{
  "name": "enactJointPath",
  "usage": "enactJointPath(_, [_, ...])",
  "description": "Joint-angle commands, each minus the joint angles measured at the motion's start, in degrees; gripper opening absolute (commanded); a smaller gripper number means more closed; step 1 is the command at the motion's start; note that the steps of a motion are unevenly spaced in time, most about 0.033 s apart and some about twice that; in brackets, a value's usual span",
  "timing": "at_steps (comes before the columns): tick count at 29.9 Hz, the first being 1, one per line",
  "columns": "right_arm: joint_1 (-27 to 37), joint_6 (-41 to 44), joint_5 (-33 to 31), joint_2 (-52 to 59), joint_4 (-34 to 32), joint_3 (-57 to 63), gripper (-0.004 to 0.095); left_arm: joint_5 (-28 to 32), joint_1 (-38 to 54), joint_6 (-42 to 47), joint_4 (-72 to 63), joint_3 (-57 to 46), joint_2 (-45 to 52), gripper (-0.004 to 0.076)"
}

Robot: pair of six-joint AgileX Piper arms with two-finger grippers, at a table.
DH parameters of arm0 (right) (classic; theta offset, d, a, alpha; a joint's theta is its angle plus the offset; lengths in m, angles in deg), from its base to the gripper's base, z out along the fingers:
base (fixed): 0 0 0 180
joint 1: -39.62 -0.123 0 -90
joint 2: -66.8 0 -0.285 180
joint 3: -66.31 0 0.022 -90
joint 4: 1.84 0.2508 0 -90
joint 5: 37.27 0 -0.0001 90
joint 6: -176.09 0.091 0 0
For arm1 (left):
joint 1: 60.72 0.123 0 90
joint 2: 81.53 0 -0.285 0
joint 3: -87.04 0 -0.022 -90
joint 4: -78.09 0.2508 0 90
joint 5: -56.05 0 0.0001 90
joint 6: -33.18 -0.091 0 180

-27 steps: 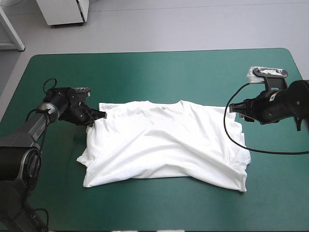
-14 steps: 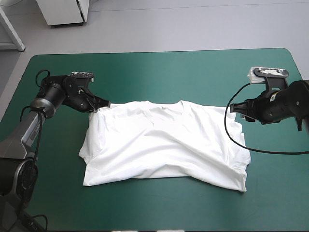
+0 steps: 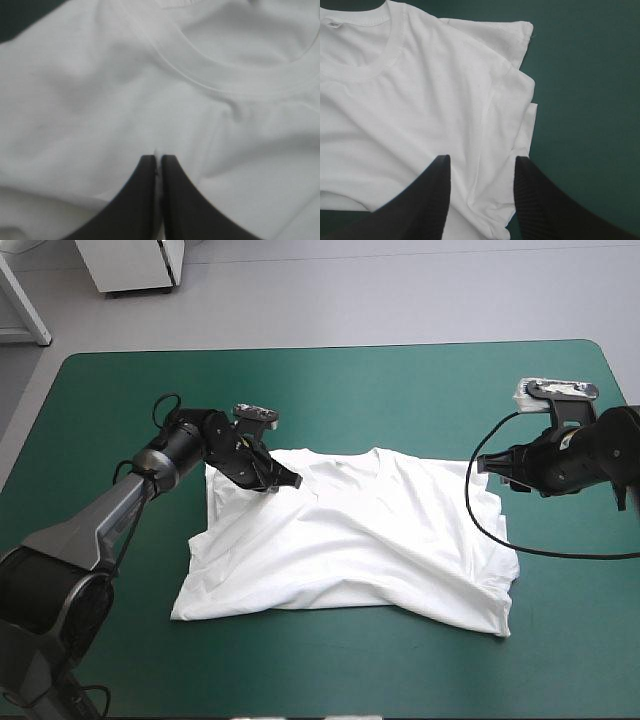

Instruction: Fold the cloth

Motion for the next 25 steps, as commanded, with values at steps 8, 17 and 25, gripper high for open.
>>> enactJointPath(8, [0.0,-0.2,1.7,1.4,-0.2,-2.0,0.0389,2.6,-1.1,-1.5,-2.5,2.0,-5.4,0.0])
enactJointPath(17, [0.0,-0.5,1.7,1.4,-0.6,-2.0,0.0389,-3.6,-1.1,-3.9,-2.7,7.6,-4.8,0.0285])
enactJointPath(25, [0.0,-0.5,1.7,1.4,-0.6,-2.0,0.0389,-9.4,-1.1,-4.0,1.6,15.7,-2.6,0.0343])
